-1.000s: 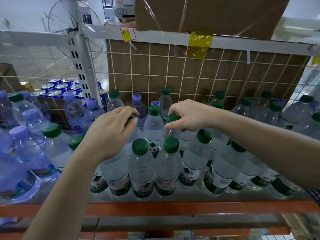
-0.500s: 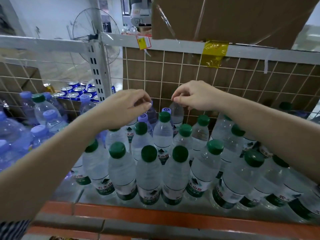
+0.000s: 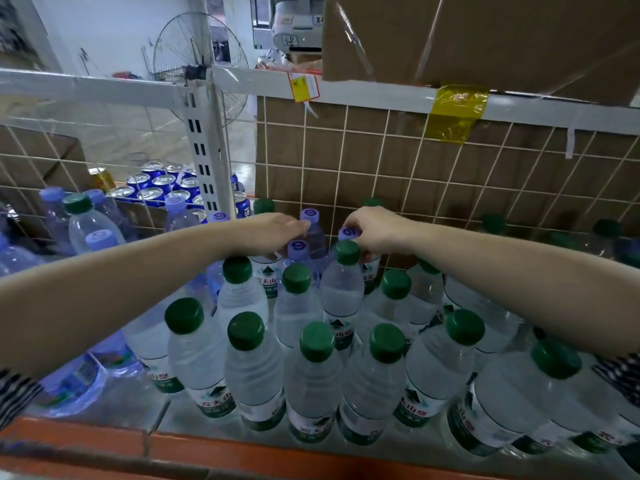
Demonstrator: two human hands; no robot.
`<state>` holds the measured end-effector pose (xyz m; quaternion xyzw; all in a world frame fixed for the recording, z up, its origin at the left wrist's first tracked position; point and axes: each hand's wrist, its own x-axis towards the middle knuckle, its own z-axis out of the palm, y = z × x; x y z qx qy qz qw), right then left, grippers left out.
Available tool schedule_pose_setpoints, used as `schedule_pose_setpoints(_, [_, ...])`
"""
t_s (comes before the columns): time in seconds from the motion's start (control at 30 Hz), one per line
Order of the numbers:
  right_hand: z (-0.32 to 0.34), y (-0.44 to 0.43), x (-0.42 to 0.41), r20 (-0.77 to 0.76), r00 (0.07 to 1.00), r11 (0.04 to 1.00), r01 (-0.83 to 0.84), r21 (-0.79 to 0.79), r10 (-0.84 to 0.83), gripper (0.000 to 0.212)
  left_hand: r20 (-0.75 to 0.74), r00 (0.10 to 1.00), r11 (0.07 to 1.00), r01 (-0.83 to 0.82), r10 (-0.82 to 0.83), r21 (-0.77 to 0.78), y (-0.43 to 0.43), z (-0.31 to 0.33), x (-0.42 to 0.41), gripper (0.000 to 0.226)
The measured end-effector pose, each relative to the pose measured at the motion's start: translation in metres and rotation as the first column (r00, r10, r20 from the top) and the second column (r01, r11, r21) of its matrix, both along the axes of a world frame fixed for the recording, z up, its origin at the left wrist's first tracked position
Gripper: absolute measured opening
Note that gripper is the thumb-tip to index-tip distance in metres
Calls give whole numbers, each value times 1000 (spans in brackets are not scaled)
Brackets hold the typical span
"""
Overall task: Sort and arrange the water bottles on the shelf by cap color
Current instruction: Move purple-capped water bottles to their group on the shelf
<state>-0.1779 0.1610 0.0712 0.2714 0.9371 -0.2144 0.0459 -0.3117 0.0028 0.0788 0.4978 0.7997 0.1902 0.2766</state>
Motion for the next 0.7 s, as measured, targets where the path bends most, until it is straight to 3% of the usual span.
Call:
schedule_pose_setpoints(0.07, [-2,2,-1,-18,1000,999,-12,40,12,7,79,997,999,-14,17,-43,3,-3,-2,50])
schedule_pose_setpoints(0.23, [2,6,-1,-95,995,993,-20,116,32,39,175,984,986,70,-43,-149,9,-11,-17,33])
schedule_pose_setpoints(0.4, [22,17,6,-257,966,996,9,88,14,42,-4,970,962,238,-241,-134,15,-23,-25,33])
schedule_pose_setpoints(0.5, [33,16,12,-385,922,996,67,59,-39,41,-115,956,963,268,-270,-40,15,-23,-29,12])
schedule_pose_setpoints(0.63, [47,13,20,-573,807,987,160,-15,-140,38,-205,942,955,286,-264,83,14,-15,-27,17])
schedule_pose_setpoints(0.7, [55,11,23,-674,706,976,166,-141,-218,37,-293,931,939,282,-218,197,15,-4,-29,34])
